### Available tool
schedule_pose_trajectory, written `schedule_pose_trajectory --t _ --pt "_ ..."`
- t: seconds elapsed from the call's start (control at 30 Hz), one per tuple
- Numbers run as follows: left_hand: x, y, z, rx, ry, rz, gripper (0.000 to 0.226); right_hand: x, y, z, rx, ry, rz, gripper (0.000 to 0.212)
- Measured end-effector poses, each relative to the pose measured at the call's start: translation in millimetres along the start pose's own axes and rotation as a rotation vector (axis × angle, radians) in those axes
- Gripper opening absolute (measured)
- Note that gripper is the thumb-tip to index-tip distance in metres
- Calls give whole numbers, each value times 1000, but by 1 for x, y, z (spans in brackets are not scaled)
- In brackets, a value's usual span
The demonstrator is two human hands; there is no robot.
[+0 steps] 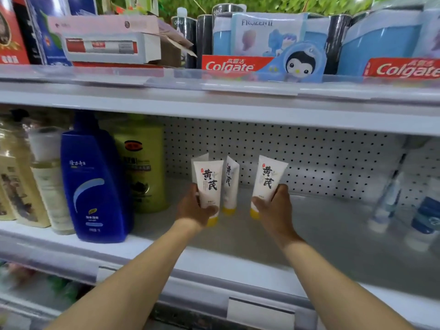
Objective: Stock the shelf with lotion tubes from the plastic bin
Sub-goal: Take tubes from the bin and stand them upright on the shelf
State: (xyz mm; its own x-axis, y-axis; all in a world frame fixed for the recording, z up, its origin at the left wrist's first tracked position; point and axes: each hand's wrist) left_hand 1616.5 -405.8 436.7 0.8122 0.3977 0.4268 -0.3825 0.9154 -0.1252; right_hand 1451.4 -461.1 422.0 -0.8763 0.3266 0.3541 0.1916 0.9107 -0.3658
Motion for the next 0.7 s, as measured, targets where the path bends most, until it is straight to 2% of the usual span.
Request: schedule_pose_trajectory --t 0.37,0.57,0.6,0.7 --pt "10 6 -3 -16 49 -10 55 -23 -16 14 -48 59 -108 45" --pt "0 21 -1 -13 144 -58 55 25 9 13 -112 151 -247 98" --pt "-4 24 1 -26 145 -69 55 38 15 11 -111 195 -266 99" --pt "-23 32 12 -71 154 -112 63 74 29 5 -85 424 -329 83"
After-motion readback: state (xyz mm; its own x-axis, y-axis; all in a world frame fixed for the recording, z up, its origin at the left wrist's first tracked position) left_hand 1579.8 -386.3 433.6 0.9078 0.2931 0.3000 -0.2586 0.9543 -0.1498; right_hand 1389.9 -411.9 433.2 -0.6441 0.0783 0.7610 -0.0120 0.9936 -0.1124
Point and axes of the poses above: each hand's wrist, its own y-axis away from the middle knuckle, its own x-axis out of the back of the hand, z = x × y
